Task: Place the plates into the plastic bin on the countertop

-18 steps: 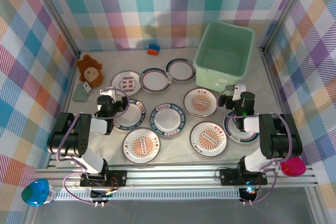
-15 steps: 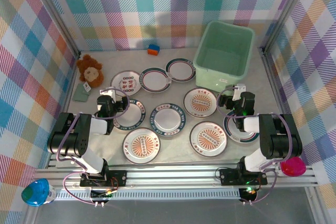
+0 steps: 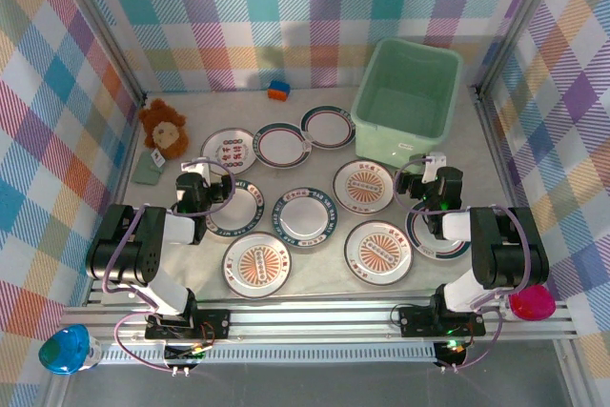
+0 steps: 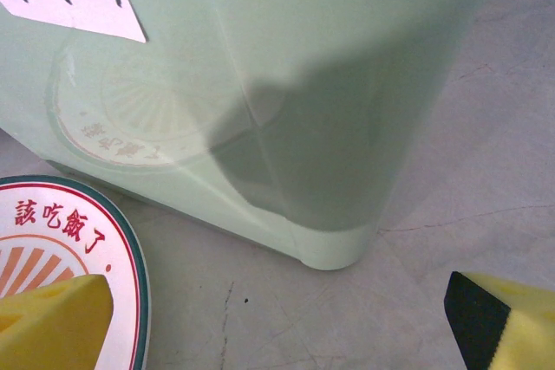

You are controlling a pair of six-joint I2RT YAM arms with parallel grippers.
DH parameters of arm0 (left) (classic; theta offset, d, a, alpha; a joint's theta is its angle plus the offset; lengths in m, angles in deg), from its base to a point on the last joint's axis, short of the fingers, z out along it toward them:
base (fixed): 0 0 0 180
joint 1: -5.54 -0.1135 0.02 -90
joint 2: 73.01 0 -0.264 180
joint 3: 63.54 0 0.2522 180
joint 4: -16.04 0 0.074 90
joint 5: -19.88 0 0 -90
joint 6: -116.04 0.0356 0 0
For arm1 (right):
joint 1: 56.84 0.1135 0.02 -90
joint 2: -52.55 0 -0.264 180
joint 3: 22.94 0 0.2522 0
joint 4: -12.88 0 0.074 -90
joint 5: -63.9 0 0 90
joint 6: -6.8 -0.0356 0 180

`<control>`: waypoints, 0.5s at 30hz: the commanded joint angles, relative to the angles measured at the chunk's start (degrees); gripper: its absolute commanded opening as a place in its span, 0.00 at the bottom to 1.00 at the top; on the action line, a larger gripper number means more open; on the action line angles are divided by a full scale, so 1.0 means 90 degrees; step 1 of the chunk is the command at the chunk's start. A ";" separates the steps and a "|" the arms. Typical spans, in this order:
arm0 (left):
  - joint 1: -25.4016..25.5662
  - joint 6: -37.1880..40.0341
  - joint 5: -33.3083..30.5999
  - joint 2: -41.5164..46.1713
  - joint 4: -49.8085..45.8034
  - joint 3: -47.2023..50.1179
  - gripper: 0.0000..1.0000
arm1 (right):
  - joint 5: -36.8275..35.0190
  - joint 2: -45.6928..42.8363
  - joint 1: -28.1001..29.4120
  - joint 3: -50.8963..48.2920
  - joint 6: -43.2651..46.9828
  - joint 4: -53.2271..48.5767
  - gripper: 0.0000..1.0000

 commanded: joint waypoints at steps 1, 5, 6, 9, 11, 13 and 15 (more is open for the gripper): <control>0.0028 0.0022 0.0030 0.0062 0.0071 -0.0123 1.00 | 0.0119 -0.0040 0.0005 0.0108 0.0057 0.0182 0.99; 0.0028 0.0022 0.0037 0.0065 0.0071 -0.0129 1.00 | 0.0119 -0.0040 0.0009 0.0098 0.0067 0.0193 0.99; 0.0028 0.0022 0.0039 0.0065 0.0070 -0.0122 1.00 | 0.0118 -0.0040 0.0011 0.0098 0.0069 0.0193 0.99; 0.0028 0.0024 0.0030 0.0065 0.0078 -0.0116 1.00 | 0.0115 -0.0052 0.0005 0.0088 0.0068 0.0212 0.99; 0.0028 0.0027 0.0039 0.0065 0.0073 -0.0113 1.00 | 0.0119 -0.0049 0.0005 0.0078 0.0066 0.0225 0.99; 0.0029 0.0022 0.0039 0.0065 0.0089 -0.0113 1.00 | 0.0119 -0.0061 0.0004 0.0069 0.0061 0.0232 0.99; 0.0028 0.0028 0.0031 0.0074 0.0090 -0.0101 1.00 | 0.0119 -0.0065 0.0010 0.0069 0.0060 0.0237 0.99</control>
